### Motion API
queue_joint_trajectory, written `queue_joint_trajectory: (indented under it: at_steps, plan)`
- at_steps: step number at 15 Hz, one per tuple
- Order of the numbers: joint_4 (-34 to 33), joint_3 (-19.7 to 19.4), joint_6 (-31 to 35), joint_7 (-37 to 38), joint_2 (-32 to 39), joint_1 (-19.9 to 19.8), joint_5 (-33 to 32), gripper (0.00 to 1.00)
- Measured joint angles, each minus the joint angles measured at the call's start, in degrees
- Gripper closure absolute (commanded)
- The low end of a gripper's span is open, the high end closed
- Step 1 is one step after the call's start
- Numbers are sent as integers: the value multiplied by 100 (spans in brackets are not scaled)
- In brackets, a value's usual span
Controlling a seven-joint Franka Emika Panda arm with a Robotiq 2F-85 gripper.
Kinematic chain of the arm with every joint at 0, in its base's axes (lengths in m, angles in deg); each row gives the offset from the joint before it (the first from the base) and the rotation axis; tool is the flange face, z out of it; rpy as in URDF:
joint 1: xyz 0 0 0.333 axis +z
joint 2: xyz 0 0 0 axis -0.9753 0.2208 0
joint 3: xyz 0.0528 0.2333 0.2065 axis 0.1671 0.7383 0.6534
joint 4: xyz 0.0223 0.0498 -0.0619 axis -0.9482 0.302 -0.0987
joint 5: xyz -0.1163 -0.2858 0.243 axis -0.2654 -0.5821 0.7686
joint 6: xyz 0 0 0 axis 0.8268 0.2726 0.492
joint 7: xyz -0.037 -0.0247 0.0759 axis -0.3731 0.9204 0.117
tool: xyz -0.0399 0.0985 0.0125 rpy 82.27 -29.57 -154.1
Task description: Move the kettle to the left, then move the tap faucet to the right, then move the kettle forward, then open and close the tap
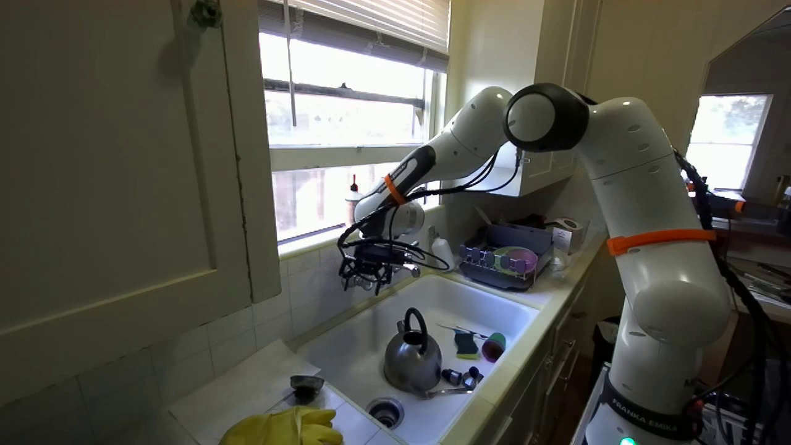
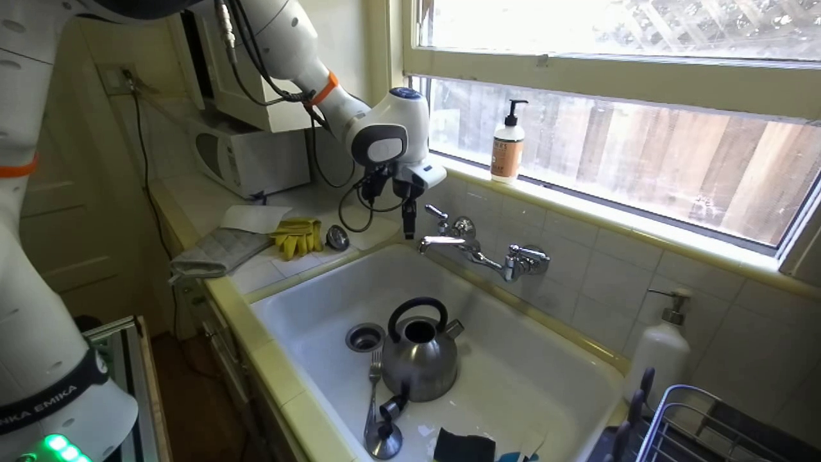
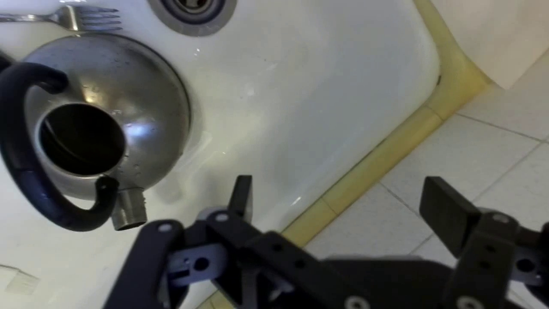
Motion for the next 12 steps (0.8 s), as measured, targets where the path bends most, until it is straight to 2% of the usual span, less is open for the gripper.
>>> queue_joint_trajectory:
  at_steps: [4, 7, 12]
  plan:
    - [513, -97, -644, -560, -504, -216, -119, 0]
    - [752, -102, -1235, -1242, -926, -462, -131, 0]
    - [1076, -153, -1827, -2172, -1601, -748, -235, 0]
